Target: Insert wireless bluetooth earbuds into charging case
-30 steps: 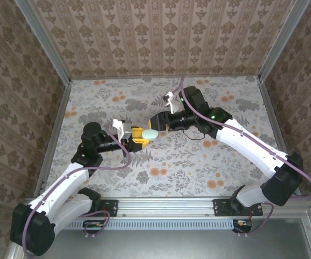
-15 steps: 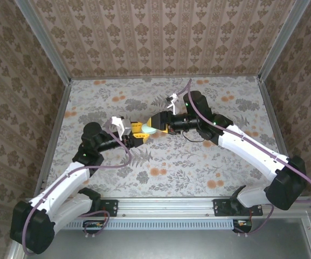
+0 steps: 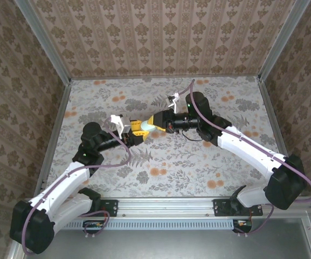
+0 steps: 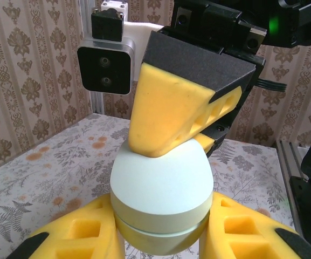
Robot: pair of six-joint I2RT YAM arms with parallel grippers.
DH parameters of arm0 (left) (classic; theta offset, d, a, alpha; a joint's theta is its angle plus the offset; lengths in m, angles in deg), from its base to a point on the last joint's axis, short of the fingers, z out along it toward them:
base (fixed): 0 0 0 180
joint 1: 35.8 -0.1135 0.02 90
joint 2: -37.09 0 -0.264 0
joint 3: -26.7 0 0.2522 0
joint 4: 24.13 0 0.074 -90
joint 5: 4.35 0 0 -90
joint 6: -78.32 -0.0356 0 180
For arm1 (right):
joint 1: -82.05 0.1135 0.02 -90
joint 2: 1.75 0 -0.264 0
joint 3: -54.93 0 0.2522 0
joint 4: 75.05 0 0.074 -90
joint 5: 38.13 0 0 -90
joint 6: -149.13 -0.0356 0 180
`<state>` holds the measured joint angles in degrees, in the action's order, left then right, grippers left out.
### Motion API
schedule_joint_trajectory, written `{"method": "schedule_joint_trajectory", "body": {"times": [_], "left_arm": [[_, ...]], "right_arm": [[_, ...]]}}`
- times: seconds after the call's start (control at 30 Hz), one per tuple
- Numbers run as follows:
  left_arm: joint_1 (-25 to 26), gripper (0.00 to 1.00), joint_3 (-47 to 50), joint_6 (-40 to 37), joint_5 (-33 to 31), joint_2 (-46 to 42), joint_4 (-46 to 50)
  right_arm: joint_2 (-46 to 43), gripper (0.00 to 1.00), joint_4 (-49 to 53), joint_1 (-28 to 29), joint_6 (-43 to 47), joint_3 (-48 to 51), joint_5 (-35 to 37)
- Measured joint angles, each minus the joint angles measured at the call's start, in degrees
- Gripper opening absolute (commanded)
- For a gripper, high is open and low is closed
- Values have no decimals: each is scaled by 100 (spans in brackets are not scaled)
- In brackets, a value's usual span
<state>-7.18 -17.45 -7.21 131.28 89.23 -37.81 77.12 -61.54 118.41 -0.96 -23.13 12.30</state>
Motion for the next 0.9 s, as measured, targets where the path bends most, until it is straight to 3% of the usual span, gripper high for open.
{"method": "schedule_joint_trajectory", "body": {"times": [0.1,0.3,0.4,0.47,0.67,0.9], "left_arm": [[0,20,0,11,-39,-13,11],[-9,55,0,-2,-243,-66,269],[35,75,0,-50,-243,-118,494],[59,99,0,-68,-264,-177,627],[59,100,0,-177,-616,-573,1239],[13,100,0,-254,-1709,-1185,2203]], "right_arm": [[33,27,-96,-7,-72,17,-2],[240,24,-291,-20,-214,22,-94],[291,24,-393,-11,-295,22,-120],[295,23,-413,-17,-315,22,-120],[295,24,-313,-280,-122,31,-55],[824,25,22,-459,765,219,369]]}}
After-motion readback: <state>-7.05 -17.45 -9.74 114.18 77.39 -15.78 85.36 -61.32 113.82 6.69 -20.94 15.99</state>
